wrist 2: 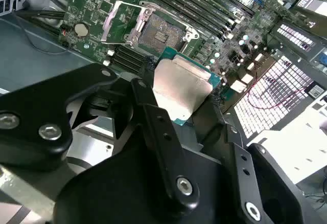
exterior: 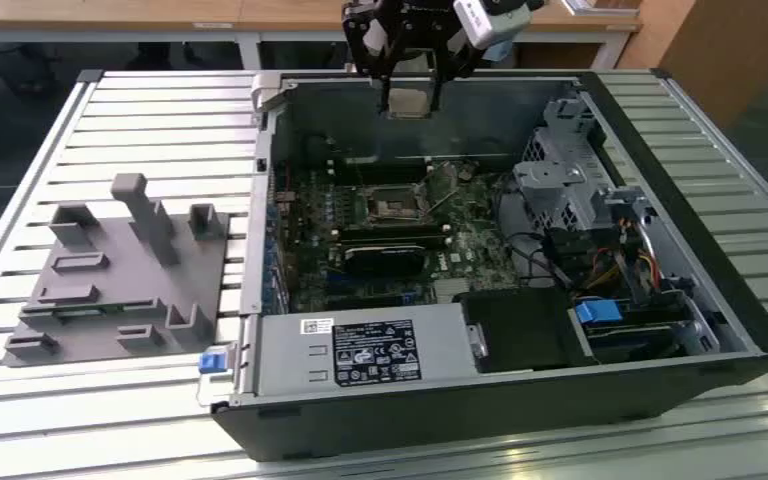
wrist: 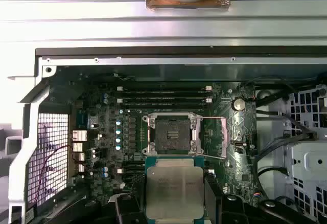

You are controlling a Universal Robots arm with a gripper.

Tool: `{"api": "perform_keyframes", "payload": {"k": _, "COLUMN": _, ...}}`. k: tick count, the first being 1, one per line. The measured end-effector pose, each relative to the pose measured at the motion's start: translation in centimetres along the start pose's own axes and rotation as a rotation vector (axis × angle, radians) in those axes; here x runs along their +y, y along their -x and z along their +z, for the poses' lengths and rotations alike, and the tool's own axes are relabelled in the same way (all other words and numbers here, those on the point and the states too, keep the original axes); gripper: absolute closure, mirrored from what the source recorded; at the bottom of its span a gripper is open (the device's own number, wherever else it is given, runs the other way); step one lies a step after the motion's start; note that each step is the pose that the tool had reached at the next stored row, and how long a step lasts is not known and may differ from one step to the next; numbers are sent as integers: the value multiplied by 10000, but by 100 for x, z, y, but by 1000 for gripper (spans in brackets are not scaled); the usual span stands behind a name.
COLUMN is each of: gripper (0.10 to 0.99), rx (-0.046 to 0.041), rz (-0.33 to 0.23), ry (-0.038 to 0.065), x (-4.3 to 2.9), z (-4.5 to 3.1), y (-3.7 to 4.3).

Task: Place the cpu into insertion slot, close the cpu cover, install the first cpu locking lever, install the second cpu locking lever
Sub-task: 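Place the cpu into insertion slot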

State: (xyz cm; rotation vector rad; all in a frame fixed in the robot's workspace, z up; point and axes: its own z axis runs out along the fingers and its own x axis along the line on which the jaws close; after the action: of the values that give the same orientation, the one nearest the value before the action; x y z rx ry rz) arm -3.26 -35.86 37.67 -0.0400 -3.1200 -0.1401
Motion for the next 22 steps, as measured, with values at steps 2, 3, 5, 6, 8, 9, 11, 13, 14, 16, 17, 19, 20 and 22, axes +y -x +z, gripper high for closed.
{"api": "perform_keyframes", "payload": {"k": 2, "gripper": 545, "rx": 0, "rz": 0, "ry": 0, "x": 0, "z": 0, "y": 0}}
{"api": "perform_keyframes", "payload": {"k": 3, "gripper": 545, "rx": 0, "rz": 0, "ry": 0, "x": 0, "z": 0, "y": 0}}
{"api": "perform_keyframes", "payload": {"k": 5, "gripper": 545, "rx": 0, "rz": 0, "ry": 0, "x": 0, "z": 0, "y": 0}}
{"api": "perform_keyframes", "payload": {"k": 6, "gripper": 545, "rx": 0, "rz": 0, "ry": 0, "x": 0, "z": 0, "y": 0}}
{"api": "perform_keyframes", "payload": {"k": 8, "gripper": 545, "rx": -1, "rz": 16, "ry": 0, "x": 0, "z": 0, "y": 0}}
{"api": "perform_keyframes", "payload": {"k": 9, "gripper": 545, "rx": -3, "rz": 37, "ry": 1, "x": 0, "z": 0, "y": 0}}
{"api": "perform_keyframes", "payload": {"k": 11, "gripper": 545, "rx": -8, "rz": 92, "ry": 1, "x": 0, "z": 0, "y": 0}}
{"api": "perform_keyframes", "payload": {"k": 13, "gripper": 545, "rx": -13, "rz": 149, "ry": 2, "x": 0, "z": 0, "y": 0}}
{"api": "perform_keyframes", "payload": {"k": 14, "gripper": 545, "rx": -16, "rz": 177, "ry": 3, "x": 0, "z": 0, "y": 0}}
{"api": "perform_keyframes", "payload": {"k": 16, "gripper": 545, "rx": -22, "rz": 247, "ry": 4, "x": 0, "z": 0, "y": 0}}
{"api": "perform_keyframes", "payload": {"k": 17, "gripper": 545, "rx": -25, "rz": 282, "ry": 5, "x": 0, "z": 1, "y": 0}}
{"api": "perform_keyframes", "payload": {"k": 19, "gripper": 545, "rx": -30, "rz": 338, "ry": 6, "x": 0, "z": 1, "y": 0}}
{"api": "perform_keyframes", "payload": {"k": 20, "gripper": 545, "rx": -32, "rz": 363, "ry": 6, "x": 0, "z": 1, "y": 0}}
{"api": "perform_keyframes", "payload": {"k": 22, "gripper": 545, "rx": -37, "rz": 411, "ry": 8, "x": 0, "z": 1, "y": 0}}
